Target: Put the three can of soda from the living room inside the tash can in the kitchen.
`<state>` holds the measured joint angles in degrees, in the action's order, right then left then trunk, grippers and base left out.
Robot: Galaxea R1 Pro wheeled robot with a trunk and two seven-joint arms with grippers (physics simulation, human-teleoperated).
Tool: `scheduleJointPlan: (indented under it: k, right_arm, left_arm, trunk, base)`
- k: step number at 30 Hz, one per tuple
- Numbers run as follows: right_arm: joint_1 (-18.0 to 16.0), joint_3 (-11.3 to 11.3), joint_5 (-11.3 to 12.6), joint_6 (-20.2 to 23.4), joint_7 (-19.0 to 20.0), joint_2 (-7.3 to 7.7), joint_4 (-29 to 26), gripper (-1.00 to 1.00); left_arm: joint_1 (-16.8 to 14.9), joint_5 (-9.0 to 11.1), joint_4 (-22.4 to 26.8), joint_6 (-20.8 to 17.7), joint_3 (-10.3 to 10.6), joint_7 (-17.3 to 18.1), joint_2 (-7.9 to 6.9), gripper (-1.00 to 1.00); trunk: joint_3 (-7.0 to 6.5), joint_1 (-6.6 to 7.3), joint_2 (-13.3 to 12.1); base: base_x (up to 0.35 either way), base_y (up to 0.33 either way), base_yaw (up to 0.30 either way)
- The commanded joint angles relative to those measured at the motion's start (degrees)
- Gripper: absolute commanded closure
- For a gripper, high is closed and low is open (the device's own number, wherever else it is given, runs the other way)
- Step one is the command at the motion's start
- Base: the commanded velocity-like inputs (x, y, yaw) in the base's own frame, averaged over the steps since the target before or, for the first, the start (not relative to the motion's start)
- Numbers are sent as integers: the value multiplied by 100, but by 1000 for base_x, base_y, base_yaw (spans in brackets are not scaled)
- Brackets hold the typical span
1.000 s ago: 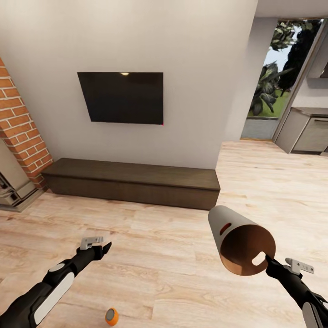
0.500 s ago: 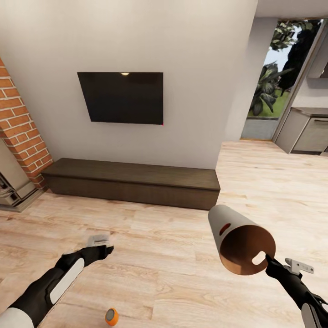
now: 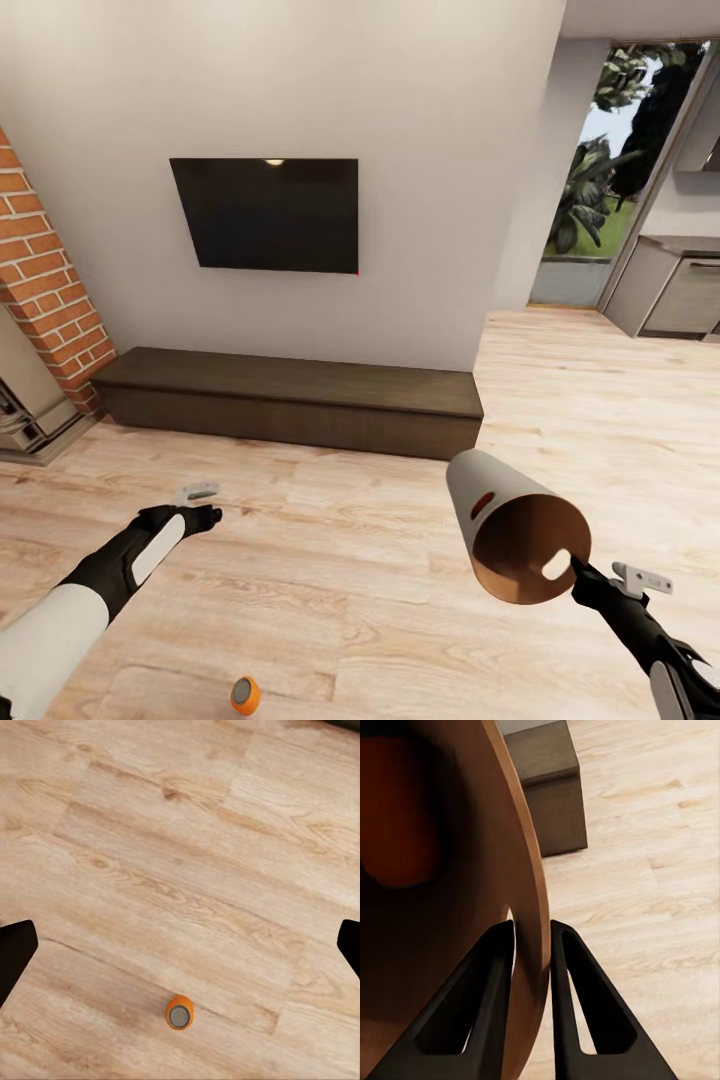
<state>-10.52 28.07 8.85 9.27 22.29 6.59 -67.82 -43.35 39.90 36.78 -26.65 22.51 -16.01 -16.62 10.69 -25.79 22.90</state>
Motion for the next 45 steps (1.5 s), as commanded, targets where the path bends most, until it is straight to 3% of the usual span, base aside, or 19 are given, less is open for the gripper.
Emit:
scheduleJointPlan:
  k: [1, 6, 14, 24, 33, 39, 45]
  right_arm:
    - [-3, -16, 69, 11, 43, 0, -10, 100]
    - [-3, -41, 65, 13, 39, 0, -12, 100]
    - [-3, -47, 67, 15, 38, 0, -12, 100]
    - [-5, -40, 69, 46, 30, 15, -27, 100]
    - [-175, -172, 67, 130, -293, 27, -80, 100]
    - [-572, -263, 18, 932, -338, 92, -402, 100]
    - [-981, -278, -468, 1921, -348, 167, -1217, 100]
  left_arm:
    - [-18, -3, -34, 17, -1, -3, 4, -100]
    - [-44, 3, -79, 33, -1, -2, 6, -100]
    - [-50, 5, -91, 37, -5, 1, 10, -100]
    - [-50, 5, -92, 37, 7, 1, 10, -100]
    - [-50, 9, -89, 37, 7, 17, 14, -100]
    - [-50, 9, -88, 40, 19, 16, 18, -100]
    - [-49, -22, -93, 100, 24, 11, 93, -100]
  trunk:
    - [-1, 1, 2]
    - [-1, 1, 2]
    - [144, -175, 322]
    - [384, -395, 723]
    - [624, -592, 1084]
    - [785, -724, 1325]
    - [946, -856, 1566]
  base:
    - [0, 0, 0]
    - [0, 0, 0]
    - [0, 0, 0]
    - [0, 0, 0]
    - [0, 0, 0]
    - [0, 0, 0]
    - [0, 0, 0]
